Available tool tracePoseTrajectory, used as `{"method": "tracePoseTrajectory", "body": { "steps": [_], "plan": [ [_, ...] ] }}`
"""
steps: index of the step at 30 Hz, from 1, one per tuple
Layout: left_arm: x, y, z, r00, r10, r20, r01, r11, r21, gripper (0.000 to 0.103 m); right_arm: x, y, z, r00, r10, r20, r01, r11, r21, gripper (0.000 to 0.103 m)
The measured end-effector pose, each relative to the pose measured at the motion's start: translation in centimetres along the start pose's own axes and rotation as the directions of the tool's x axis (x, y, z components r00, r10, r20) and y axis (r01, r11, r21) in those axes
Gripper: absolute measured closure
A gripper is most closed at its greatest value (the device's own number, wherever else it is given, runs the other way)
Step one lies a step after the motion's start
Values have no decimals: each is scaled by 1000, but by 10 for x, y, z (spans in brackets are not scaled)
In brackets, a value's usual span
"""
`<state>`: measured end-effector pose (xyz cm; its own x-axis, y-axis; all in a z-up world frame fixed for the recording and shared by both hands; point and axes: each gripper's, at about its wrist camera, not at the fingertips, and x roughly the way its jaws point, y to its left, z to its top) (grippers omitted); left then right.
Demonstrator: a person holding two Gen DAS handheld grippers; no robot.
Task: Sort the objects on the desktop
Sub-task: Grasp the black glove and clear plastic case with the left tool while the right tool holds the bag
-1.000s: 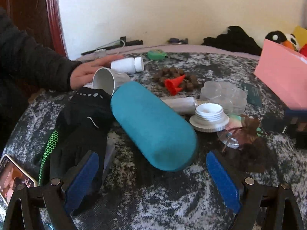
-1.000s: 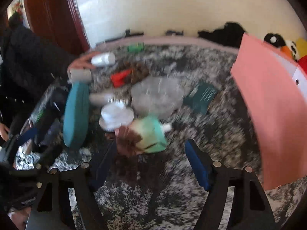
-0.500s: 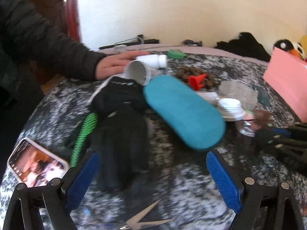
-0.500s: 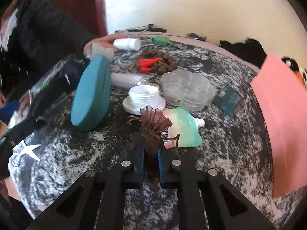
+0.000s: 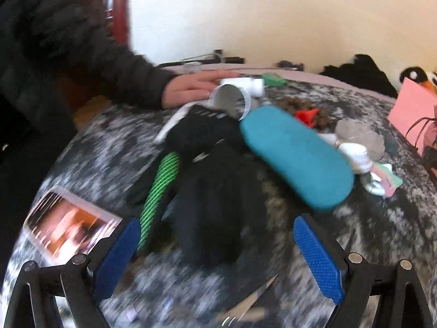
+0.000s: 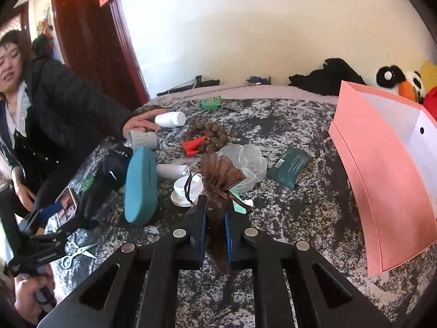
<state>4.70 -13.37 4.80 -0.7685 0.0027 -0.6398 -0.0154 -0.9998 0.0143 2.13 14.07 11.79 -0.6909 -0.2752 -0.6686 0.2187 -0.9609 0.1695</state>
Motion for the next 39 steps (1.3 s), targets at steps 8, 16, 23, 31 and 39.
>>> {"method": "tracePoseTrajectory", "body": {
  "steps": [8,16,23,31,39],
  "plan": [
    [72,6,6,993,12,-119,-18,999,-49,43,-1,-7,4,1000,14,-3,-14,1000,19,91],
    [-3,2,23,997,-65,50,67,997,-27,45,-4,-2,9,999,41,10,-41,999,27,91],
    [-31,-19,31,988,-119,100,117,993,28,45,-18,-4,5,999,33,29,-33,999,17,91],
    [-25,-48,28,991,-104,80,96,991,97,45,-31,-32,-1,999,10,31,-11,998,57,91],
    [-47,-69,34,993,-103,56,91,978,186,45,-35,-40,1,999,27,35,-29,997,77,91]
  ]
}}
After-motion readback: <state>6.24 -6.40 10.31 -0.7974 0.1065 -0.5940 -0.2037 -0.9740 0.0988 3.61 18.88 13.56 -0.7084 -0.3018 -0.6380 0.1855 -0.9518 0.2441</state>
